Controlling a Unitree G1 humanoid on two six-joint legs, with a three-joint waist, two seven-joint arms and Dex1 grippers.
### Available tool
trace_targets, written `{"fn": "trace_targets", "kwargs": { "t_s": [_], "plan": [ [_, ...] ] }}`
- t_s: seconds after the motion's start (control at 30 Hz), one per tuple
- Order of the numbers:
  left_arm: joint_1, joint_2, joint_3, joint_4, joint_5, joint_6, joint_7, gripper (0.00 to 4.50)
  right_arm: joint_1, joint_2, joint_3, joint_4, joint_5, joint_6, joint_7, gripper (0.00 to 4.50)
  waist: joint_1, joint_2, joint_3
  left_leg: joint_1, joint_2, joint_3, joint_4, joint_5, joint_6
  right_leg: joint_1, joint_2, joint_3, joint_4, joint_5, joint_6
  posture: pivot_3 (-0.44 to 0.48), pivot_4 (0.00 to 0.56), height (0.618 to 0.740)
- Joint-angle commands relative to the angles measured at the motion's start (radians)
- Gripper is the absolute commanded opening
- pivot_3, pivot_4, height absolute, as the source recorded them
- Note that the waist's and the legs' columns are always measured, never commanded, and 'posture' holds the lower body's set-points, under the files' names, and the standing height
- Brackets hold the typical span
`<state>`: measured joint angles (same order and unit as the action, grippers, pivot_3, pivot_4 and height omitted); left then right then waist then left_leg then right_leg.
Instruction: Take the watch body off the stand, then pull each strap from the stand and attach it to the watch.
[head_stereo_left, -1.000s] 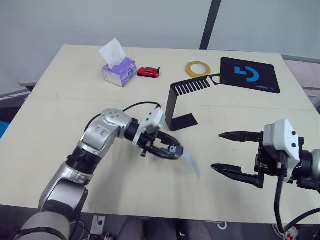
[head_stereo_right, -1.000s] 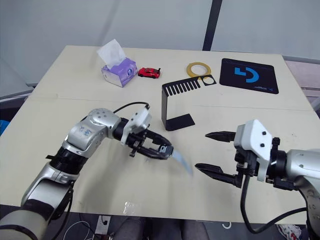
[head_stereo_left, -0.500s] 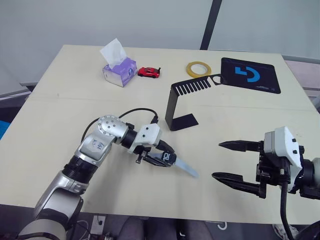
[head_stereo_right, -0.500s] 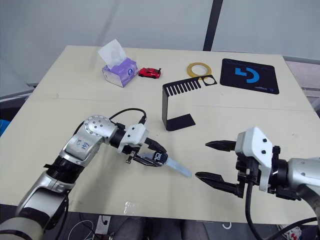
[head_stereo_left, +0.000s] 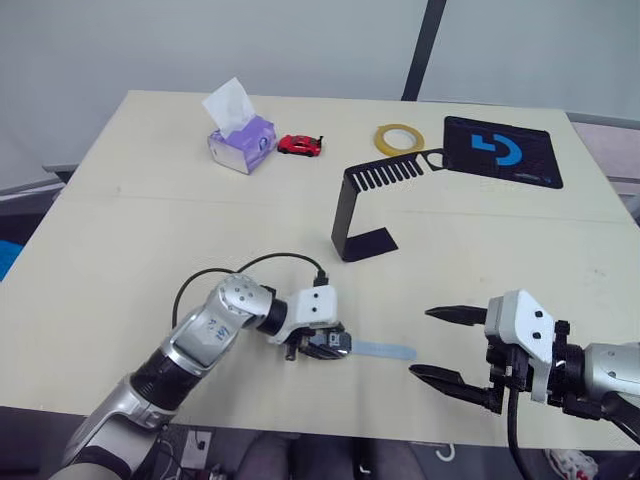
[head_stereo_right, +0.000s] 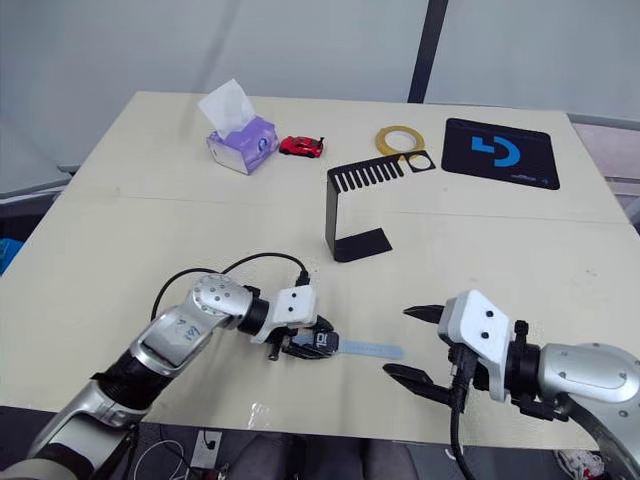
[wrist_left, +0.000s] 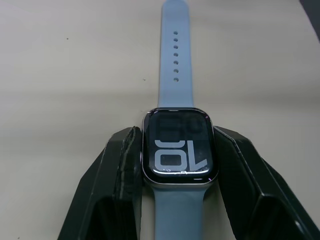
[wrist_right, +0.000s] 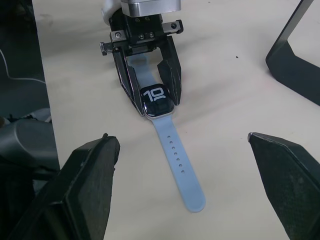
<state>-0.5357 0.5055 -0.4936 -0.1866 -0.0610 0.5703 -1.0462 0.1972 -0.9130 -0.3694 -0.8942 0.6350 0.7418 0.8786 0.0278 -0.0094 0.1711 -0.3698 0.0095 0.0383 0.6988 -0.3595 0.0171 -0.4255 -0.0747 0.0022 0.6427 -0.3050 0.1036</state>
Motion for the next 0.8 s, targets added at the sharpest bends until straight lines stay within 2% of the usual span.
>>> {"fn": "trace_targets", "kwargs": {
  "t_s": [0.03,0.1,0.13,0.2,0.23,0.3,0.4,0.47,0.57,0.67,0.8],
  "plan": [
    [0.015,-0.020,-0.018,-0.025,0.012,0.059,0.041,1.70,0.023,-0.017,-0.004,0.003,-0.037,-0.053,0.012,4.41,0.001,0.000,0.000,0.000,0.000,-0.001,0.000,0.000,0.000,0.000,0.000,0.000,0.000,0.000,0.000,0.000,0.150,0.738],
    [0.022,-0.011,0.005,-0.042,-0.011,0.097,0.036,2.70,0.027,-0.021,0.002,0.015,-0.047,-0.069,0.016,4.50,-0.002,0.000,0.000,0.000,-0.001,-0.001,0.000,-0.001,0.001,0.001,0.000,0.001,0.000,0.000,0.000,0.000,0.150,0.738],
    [0.025,-0.004,0.016,-0.049,-0.023,0.112,0.032,3.05,0.028,-0.023,0.005,0.021,-0.052,-0.077,0.017,4.50,-0.002,0.000,0.000,0.000,-0.002,-0.001,0.000,-0.001,0.001,0.001,-0.001,0.001,0.000,0.000,0.000,0.000,0.150,0.738],
    [0.029,0.038,0.069,-0.073,-0.069,0.143,-0.001,3.87,0.032,-0.028,0.000,0.036,-0.061,-0.091,0.027,4.50,-0.003,0.000,0.000,0.000,-0.001,-0.001,0.000,-0.001,0.001,0.001,-0.001,0.001,0.000,0.000,0.000,0.000,0.150,0.738],
    [0.033,0.067,0.099,-0.086,-0.098,0.152,-0.024,4.45,0.039,-0.030,-0.010,0.042,-0.062,-0.096,0.034,4.50,-0.007,0.000,0.000,0.000,-0.001,-0.001,0.000,-0.001,0.001,0.001,-0.001,0.001,0.000,0.000,0.000,0.000,0.150,0.738],
    [0.042,0.129,0.171,-0.107,-0.172,0.156,-0.087,4.48,0.059,-0.033,-0.050,0.051,-0.054,-0.104,0.056,4.50,-0.013,0.000,0.000,0.001,0.001,0.000,0.000,-0.001,0.001,0.001,-0.001,0.002,-0.001,0.000,0.000,0.000,0.150,0.738],
    [0.068,0.284,0.364,-0.121,-0.355,0.141,-0.276,4.48,0.114,-0.030,-0.197,0.066,0.018,-0.086,0.124,4.50,-0.018,0.000,0.000,0.001,0.004,-0.001,0.000,0.000,0.000,-0.001,-0.001,0.002,0.000,-0.001,-0.001,0.000,0.150,0.738],
    [0.079,0.376,0.475,-0.070,-0.422,0.123,-0.359,4.48,0.154,-0.031,-0.303,0.092,0.056,-0.073,0.180,4.50,-0.022,0.000,0.000,0.001,0.005,-0.001,-0.001,0.000,-0.001,-0.001,0.000,0.001,0.001,-0.001,-0.002,0.000,0.150,0.738],
    [0.094,0.518,0.585,0.077,-0.428,0.079,-0.436,4.48,0.209,-0.038,-0.447,0.143,0.074,-0.071,0.258,4.50,-0.022,0.000,0.000,0.002,0.004,-0.001,-0.001,0.000,-0.001,0.000,-0.001,0.000,-0.002,-0.001,-0.002,0.000,0.150,0.738],
    [0.143,0.629,0.651,0.165,-0.416,0.002,-0.513,4.48,0.243,-0.044,-0.527,0.182,0.064,-0.087,0.309,4.50,-0.024,0.000,0.000,0.002,0.003,-0.001,-0.002,-0.002,0.002,0.001,0.000,0.000,-0.005,-0.001,-0.002,0.000,0.150,0.738],
    [0.201,0.687,0.687,0.217,-0.390,-0.087,-0.531,4.48,0.260,-0.047,-0.577,0.227,0.054,-0.112,0.356,4.50,-0.027,0.000,0.000,0.002,0.003,-0.001,-0.002,-0.003,0.004,0.001,-0.004,0.001,-0.005,-0.001,-0.001,0.000,0.150,0.738]
  ]
}}
